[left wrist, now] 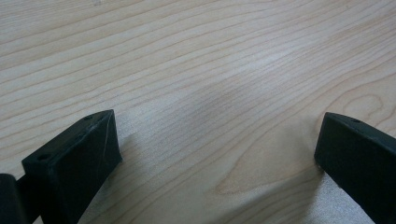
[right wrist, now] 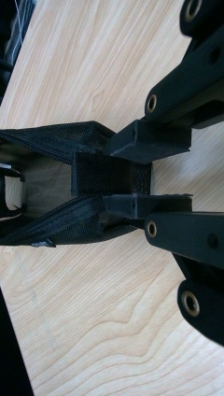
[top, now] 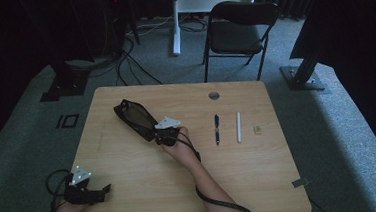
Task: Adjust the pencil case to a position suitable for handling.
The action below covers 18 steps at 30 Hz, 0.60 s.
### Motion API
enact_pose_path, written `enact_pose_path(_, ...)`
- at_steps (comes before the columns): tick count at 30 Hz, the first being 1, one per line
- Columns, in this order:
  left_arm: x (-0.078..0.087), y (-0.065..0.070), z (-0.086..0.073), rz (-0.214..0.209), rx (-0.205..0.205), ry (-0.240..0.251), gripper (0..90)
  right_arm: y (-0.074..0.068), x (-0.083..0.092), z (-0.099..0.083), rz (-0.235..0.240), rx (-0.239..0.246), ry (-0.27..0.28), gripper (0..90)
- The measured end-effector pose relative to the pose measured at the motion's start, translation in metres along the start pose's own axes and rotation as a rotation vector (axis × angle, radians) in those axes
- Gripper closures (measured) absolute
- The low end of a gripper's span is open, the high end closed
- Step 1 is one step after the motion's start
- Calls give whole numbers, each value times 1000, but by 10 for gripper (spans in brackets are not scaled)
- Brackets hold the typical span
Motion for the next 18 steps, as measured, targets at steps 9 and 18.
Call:
enact_pose_path(9,0,0,0,0,0,-1,1,5,20,-13,8,8,6,730)
enact_pose_path(18,0,0,0,0,0,0,2,8,42,-27,17,37,4,730)
Point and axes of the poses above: each handheld gripper's, and its own axes: x roughly backward along the jaws, z roughly out of its top, y roughly to its right, the point moved 5 cm from there along -x, roughly forward along the jaws, and after that the axes turned 3 degrees about -z, right-handed, at the moved point
